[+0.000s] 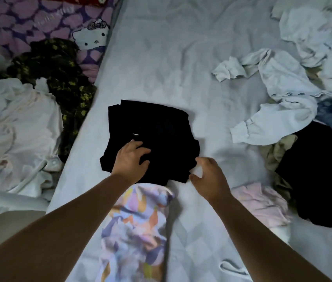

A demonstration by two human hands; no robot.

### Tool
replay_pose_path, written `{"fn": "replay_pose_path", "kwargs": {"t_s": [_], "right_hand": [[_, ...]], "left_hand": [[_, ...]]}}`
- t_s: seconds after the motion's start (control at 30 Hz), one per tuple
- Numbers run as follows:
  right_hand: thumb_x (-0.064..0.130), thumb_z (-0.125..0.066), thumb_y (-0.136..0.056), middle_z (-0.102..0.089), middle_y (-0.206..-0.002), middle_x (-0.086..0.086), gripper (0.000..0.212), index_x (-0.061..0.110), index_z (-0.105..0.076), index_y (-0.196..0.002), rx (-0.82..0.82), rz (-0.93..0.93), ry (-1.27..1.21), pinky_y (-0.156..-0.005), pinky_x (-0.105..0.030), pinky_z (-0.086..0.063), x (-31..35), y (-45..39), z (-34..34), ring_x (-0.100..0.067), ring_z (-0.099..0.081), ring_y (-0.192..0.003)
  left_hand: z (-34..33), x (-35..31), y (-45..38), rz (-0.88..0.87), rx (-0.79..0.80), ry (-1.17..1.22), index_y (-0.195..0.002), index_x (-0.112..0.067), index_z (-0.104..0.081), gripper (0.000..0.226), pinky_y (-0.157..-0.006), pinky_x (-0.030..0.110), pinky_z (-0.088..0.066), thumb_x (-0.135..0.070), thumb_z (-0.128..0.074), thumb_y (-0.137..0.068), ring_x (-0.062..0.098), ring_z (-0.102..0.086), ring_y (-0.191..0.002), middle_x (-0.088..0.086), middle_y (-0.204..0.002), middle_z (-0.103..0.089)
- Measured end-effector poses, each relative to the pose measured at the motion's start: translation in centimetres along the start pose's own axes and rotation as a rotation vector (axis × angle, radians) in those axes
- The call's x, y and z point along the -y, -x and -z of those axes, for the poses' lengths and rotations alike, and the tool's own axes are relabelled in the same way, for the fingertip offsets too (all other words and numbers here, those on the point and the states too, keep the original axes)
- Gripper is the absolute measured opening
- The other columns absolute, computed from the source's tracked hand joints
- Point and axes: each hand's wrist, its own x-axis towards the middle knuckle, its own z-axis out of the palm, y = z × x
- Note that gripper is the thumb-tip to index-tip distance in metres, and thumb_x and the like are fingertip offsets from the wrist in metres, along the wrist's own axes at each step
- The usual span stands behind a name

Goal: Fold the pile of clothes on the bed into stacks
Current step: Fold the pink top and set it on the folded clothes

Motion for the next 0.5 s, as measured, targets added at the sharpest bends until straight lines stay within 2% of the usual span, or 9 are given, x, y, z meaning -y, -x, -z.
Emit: {"fn": "replay_pose_path", "kwargs": {"t_s": [0.1, 0.2, 0.27, 0.33, 0.4, 0.5], "right_hand": [[0.022, -0.062, -0.087, -0.059, -0.123, -0.008, 0.041, 0.012, -0.055, -0.127, 0.004, -0.054, -0.001, -0.097, -0.029, -0.04, -2.5, 2.6, 0.7, -0.024, -0.055, -0.112], [0.029, -0.056, -0.088, -0.061, -0.121, -0.001, 0.036, 0.017, -0.058, -0.122, 0.016, -0.113, 0.027, -0.095, -0.024, -0.038, -6.1, 5.9, 1.7, -0.018, -0.056, -0.111], [0.04, -0.047, -0.085, -0.062, -0.119, 0.002, 0.042, 0.017, -0.059, -0.119, 0.022, -0.167, 0.032, -0.093, -0.021, -0.035, -8.4, 8.1, 2.5, -0.016, -0.055, -0.111], [0.046, -0.042, -0.08, -0.064, -0.114, 0.0, 0.05, 0.016, -0.061, -0.114, 0.013, -0.203, 0.017, -0.09, -0.023, -0.038, -11.0, 10.2, 3.4, -0.018, -0.058, -0.108], [0.038, -0.05, -0.086, -0.065, -0.114, 0.001, 0.037, 0.017, -0.062, -0.114, 0.005, -0.259, 0.034, -0.087, -0.023, -0.039, -13.6, 11.8, 4.4, -0.018, -0.059, -0.107], [0.023, -0.06, -0.087, -0.066, -0.114, 0.0, 0.028, 0.017, -0.064, -0.114, -0.031, -0.318, -0.015, -0.087, -0.022, -0.042, -17.4, 14.0, 5.6, -0.016, -0.062, -0.104]], "left_hand": [[-2.4, -4.5, 1.8, -0.077, 0.027, 0.099, -0.117, -0.01, -0.066, 0.034, -0.11, 0.035, -0.028, -0.013, -0.067, -0.083, 0.03, -0.043, -0.128, 0.012, -0.135, -0.051], [-5.6, -9.3, 4.6, -0.141, 0.153, 0.147, -0.117, -0.015, -0.066, 0.04, -0.107, 0.027, -0.029, -0.028, -0.056, -0.081, 0.025, -0.044, -0.127, 0.007, -0.135, -0.051], [-8.0, -11.9, 6.4, -0.195, 0.202, 0.173, -0.114, -0.017, -0.067, 0.041, -0.105, 0.03, -0.034, -0.03, -0.054, -0.078, 0.026, -0.048, -0.125, 0.008, -0.133, -0.053], [-10.2, -14.3, 7.9, -0.233, 0.243, 0.154, -0.12, -0.02, -0.063, 0.035, -0.106, 0.026, -0.032, -0.025, -0.06, -0.085, 0.021, -0.043, -0.129, 0.004, -0.138, -0.049], [-12.2, -16.2, 8.8, -0.25, 0.286, 0.144, -0.128, -0.024, -0.056, 0.039, -0.107, 0.018, -0.023, -0.025, -0.059, -0.089, 0.015, -0.034, -0.134, -0.002, -0.145, -0.04], [-14.5, -19.2, 9.3, -0.247, 0.298, 0.156, -0.129, -0.023, -0.054, 0.042, -0.107, 0.018, -0.023, -0.023, -0.06, -0.088, 0.015, -0.033, -0.134, -0.001, -0.145, -0.038]]}}
